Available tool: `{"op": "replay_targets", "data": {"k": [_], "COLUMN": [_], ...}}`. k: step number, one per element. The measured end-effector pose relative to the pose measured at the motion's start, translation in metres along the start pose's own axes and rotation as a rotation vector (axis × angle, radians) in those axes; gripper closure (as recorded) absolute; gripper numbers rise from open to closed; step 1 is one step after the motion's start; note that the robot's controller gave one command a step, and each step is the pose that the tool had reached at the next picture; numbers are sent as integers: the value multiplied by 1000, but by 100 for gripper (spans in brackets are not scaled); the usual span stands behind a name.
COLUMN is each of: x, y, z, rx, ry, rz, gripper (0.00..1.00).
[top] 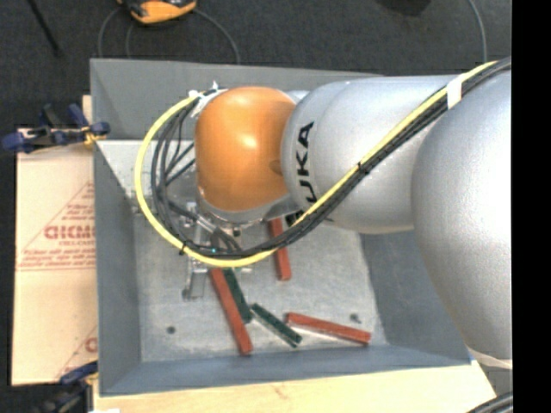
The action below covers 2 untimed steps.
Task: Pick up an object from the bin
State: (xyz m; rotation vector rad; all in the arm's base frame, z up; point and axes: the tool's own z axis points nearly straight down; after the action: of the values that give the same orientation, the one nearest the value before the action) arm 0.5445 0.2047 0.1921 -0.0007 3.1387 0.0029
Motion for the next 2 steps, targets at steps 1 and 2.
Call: {"op": "replay_targets", "data": {"k": [1,2], "x": [-3,-2], "y": [-57,-55], "z": [-38,-37], "rx": [2,0], "ry": [-3,-1], "rz": [-242,-241], "gripper": [100,100]}}
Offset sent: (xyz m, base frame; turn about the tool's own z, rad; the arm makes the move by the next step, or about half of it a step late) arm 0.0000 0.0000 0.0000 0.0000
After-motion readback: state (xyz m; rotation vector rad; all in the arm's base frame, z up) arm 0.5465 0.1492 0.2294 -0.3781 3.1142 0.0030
